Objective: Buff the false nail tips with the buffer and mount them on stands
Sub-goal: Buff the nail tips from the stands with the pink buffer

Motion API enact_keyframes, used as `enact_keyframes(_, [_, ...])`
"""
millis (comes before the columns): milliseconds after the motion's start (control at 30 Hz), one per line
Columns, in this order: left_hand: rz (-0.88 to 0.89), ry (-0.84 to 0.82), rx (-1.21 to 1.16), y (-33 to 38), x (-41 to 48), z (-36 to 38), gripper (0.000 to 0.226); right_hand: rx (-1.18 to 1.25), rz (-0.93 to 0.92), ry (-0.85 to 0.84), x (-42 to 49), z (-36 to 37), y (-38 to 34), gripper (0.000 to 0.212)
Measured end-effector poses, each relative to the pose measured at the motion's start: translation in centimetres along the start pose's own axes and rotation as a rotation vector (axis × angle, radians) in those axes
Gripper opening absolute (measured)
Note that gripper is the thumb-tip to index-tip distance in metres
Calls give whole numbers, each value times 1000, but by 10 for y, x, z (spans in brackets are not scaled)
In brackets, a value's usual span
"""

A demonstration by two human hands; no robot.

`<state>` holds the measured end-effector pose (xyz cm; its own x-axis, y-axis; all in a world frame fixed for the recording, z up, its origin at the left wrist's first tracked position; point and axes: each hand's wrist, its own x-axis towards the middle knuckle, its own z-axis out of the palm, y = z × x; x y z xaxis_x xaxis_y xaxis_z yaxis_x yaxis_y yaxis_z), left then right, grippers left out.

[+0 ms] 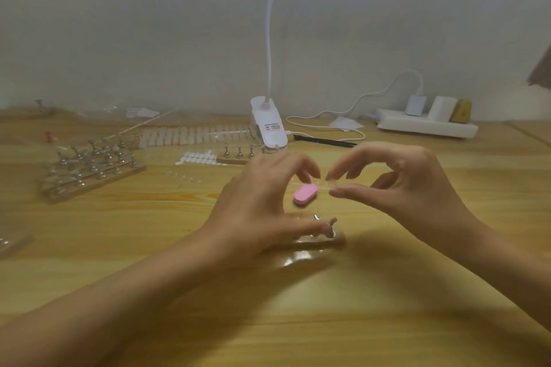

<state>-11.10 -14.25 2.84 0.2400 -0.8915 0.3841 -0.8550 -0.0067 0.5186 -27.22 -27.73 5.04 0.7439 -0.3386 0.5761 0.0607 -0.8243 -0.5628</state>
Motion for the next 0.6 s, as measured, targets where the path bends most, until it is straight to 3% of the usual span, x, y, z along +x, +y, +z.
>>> enact_keyframes(167, [0, -24, 62, 8, -5, 11, 51, -158, -12, -99, -11, 9, 4, 22])
enact_keyframes(333, [-54, 27, -100, 6, -9, 14, 45, -143, 20, -127, -16, 18, 10, 15])
enact_keyframes(600, [-91, 46, -113, 2, -12, 18, 47, -154, 18, -96, -20, 25, 10, 11])
